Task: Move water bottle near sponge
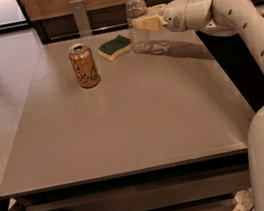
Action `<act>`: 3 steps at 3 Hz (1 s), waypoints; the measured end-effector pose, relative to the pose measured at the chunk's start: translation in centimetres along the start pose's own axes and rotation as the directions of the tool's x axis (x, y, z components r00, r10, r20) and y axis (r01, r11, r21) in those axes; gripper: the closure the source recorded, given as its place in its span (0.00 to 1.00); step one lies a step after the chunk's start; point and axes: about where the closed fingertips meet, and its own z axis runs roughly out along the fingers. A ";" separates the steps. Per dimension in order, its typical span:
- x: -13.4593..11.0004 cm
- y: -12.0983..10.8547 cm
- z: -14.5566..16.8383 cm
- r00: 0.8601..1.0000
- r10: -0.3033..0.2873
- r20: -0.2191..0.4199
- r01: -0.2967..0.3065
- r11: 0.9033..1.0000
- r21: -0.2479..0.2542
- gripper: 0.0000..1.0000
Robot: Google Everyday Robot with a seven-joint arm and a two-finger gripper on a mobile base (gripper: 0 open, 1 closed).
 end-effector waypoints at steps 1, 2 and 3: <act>0.0 0.1 0.1 1.000 0.000 0.000 0.000 1.000 -0.002 0.33; 0.0 0.1 0.1 1.000 0.000 0.000 0.000 1.000 -0.002 0.09; 0.0 0.2 0.4 1.000 0.001 0.000 -0.001 1.000 -0.006 0.00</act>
Offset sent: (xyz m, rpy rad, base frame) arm 0.0000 0.0001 0.0001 0.0000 0.0001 0.0002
